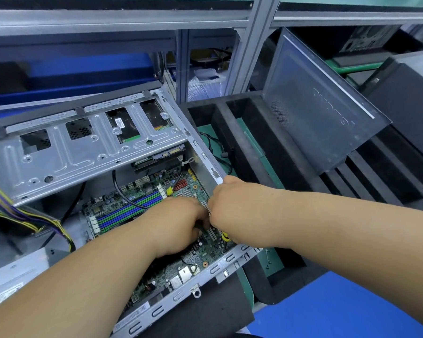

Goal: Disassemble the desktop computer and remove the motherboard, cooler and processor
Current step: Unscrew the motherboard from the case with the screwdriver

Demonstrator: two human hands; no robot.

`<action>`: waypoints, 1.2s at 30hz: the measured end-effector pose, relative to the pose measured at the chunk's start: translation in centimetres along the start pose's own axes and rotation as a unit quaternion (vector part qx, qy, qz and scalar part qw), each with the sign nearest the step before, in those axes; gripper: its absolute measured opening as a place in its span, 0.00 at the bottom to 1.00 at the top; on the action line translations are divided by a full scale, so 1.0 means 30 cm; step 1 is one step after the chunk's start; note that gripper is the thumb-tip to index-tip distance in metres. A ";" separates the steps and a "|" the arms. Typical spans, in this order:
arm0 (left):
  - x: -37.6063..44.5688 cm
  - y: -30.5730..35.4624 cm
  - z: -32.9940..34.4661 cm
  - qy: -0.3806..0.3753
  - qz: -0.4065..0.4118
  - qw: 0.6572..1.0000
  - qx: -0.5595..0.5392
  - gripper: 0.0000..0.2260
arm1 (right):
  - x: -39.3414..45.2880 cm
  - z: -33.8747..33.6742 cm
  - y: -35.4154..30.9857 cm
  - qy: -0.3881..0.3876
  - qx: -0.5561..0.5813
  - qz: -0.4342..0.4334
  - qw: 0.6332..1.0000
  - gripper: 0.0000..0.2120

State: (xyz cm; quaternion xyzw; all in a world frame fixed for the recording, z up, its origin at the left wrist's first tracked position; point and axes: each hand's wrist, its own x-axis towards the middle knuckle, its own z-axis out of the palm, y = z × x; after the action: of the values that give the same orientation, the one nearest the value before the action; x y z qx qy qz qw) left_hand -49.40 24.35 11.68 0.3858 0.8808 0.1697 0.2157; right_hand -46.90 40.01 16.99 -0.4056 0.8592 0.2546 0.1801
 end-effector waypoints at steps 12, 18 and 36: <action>0.003 0.001 -0.001 0.001 0.009 1.000 0.001 0.11 | -0.008 -0.034 -0.008 -0.003 -0.010 -0.020 1.000 0.16; 0.007 -0.001 0.010 -0.012 0.015 1.000 0.002 0.06 | -0.028 -0.030 -0.011 -0.029 -0.029 -0.041 0.998 0.12; 0.024 0.045 0.049 -0.021 -0.045 0.936 -0.347 0.04 | -0.098 -0.052 0.047 0.074 0.171 -0.042 0.982 0.15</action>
State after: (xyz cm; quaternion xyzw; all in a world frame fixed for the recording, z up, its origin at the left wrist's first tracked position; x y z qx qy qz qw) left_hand -48.27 25.95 10.87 0.2500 0.7788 0.4468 0.3623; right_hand -46.39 41.65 20.18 -0.4224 0.8831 0.0656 0.1934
